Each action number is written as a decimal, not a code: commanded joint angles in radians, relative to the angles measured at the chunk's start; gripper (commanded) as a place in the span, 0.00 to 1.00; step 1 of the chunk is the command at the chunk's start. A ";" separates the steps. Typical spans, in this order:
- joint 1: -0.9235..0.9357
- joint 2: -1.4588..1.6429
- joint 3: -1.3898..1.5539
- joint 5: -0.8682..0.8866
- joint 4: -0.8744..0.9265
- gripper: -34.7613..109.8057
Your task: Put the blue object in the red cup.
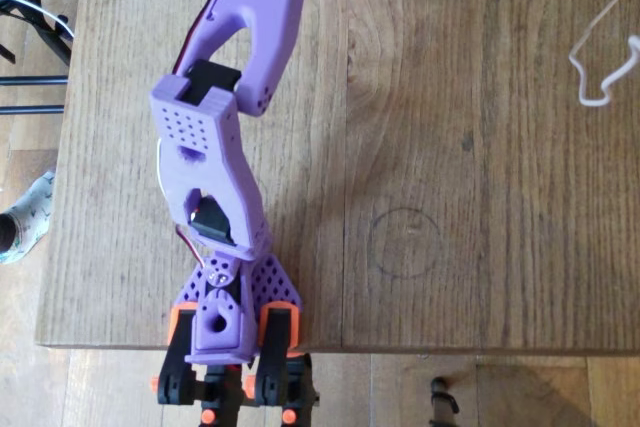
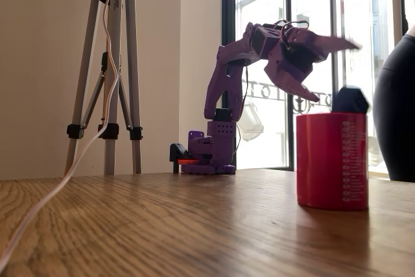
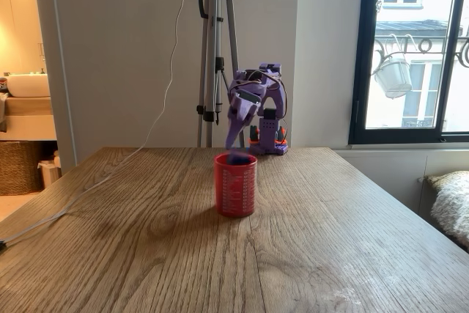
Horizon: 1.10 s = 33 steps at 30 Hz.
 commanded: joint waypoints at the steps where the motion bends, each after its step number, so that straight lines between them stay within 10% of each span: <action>1: 0.012 0.043 -0.014 0.002 0.002 0.54; 7: 0.018 0.044 -0.008 0.000 0.002 0.54; 9: 0.018 0.048 -0.009 -0.028 0.002 0.24; 19: -0.006 0.120 0.035 -0.035 -0.009 0.24; 33: -0.457 0.653 0.043 0.414 0.314 0.24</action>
